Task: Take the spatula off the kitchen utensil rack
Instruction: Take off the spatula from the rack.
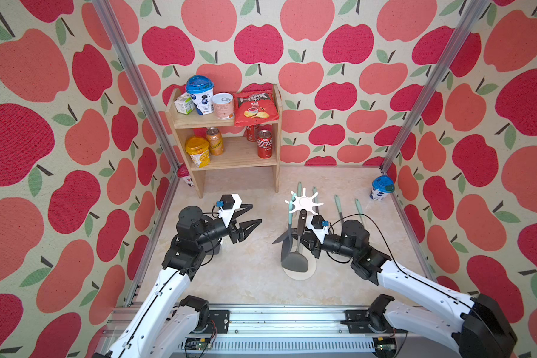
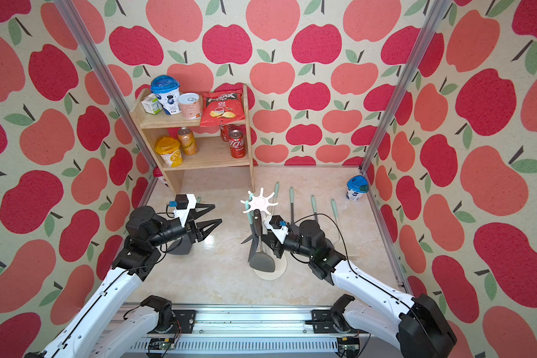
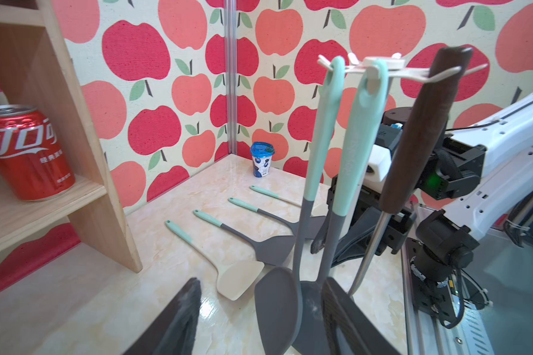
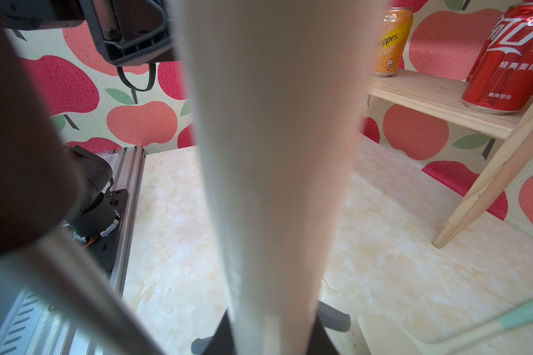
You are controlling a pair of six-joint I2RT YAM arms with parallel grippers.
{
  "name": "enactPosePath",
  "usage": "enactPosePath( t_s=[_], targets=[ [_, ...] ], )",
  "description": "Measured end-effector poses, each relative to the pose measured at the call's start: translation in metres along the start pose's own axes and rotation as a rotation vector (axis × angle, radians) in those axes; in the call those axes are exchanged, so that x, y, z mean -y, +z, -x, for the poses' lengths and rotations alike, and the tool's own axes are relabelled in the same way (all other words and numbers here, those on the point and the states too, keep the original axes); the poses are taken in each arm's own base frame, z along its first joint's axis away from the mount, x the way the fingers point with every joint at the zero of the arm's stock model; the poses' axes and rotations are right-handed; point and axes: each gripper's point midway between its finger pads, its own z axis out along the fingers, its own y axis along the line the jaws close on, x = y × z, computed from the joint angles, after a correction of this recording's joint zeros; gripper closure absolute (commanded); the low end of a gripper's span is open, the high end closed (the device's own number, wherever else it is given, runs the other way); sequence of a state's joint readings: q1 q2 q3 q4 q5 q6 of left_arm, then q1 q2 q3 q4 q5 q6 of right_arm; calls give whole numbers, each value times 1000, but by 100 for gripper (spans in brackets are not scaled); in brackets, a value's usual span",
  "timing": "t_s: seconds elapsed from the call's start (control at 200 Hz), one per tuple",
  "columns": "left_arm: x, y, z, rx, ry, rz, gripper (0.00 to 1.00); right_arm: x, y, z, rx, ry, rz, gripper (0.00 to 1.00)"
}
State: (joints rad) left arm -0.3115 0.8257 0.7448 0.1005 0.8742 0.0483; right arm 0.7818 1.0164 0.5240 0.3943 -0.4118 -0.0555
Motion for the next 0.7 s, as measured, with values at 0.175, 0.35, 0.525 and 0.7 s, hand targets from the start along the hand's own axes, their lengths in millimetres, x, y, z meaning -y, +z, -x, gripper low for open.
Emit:
enactPosePath(
  t_s=[0.175, 0.35, 0.525, 0.7],
  targets=[
    [28, 16, 19, 4, 46, -137, 35, 0, 0, 0, 0, 1, 0, 100],
    [40, 32, 15, -32, 47, -223, 38, 0, 0, 0, 1, 1, 3, 100],
    [49, 49, 6, -72, 35, -292, 41, 0, 0, 0, 0, 1, 4, 100],
    [60, 65, -2, -101, 32, -353, 43, 1, 1, 0, 2, 1, 4, 100]
  ],
)
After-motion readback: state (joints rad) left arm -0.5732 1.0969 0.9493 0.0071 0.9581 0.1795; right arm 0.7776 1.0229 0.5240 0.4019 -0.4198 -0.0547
